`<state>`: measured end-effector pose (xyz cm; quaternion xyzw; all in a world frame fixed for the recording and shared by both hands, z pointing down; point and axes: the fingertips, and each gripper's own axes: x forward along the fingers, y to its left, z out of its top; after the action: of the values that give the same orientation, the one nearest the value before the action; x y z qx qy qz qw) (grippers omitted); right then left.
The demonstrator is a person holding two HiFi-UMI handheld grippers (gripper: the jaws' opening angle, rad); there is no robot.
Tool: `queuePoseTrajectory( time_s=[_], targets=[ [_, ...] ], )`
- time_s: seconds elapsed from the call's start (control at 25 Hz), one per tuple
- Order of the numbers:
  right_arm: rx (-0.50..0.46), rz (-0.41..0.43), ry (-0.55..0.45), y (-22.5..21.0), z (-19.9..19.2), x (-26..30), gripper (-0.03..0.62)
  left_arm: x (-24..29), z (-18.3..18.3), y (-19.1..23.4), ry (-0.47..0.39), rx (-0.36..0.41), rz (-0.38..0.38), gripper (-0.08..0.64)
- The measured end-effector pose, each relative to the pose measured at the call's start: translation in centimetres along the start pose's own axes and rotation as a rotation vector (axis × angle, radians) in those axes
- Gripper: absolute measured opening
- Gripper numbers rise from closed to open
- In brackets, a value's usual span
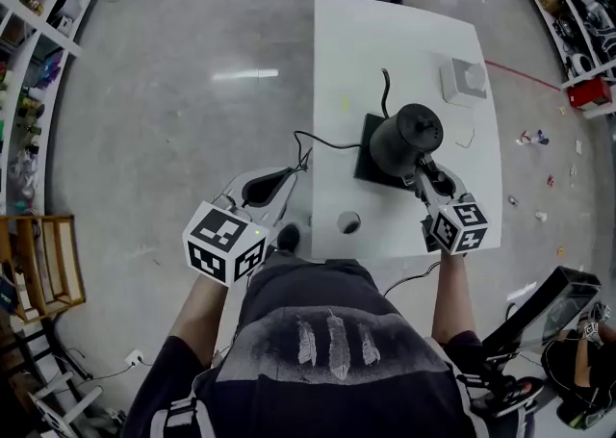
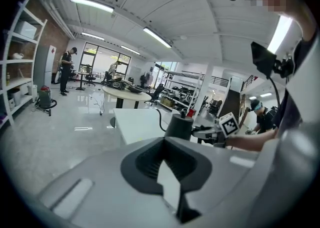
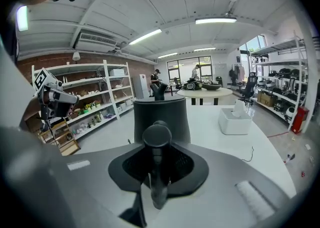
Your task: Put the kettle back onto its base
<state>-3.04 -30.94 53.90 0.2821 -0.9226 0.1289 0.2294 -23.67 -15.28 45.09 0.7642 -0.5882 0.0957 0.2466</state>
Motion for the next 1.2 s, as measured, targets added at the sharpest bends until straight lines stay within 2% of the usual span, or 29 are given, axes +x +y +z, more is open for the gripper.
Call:
queuePoseTrajectory(
  time_s=[0.32, 0.72, 1.2],
  targets=[
    [-0.03, -0.004, 0.006, 0.8, -0.8, 1.0, 0.063, -0.9, -0.1, 1.3, -0.003, -0.01, 0.029, 0.0],
    [-0.076, 0.009, -0.021, 1.1, -1.9, 0.7, 0.063, -0.2, 0.0, 0.6, -0.002, 0.005, 0.005, 0.0],
    [-0.102, -0.017, -0.068, 0.9, -3.0, 0.4, 0.066, 0.3, -0.3, 0.1, 0.01, 0.024, -0.01, 0.0]
  ],
)
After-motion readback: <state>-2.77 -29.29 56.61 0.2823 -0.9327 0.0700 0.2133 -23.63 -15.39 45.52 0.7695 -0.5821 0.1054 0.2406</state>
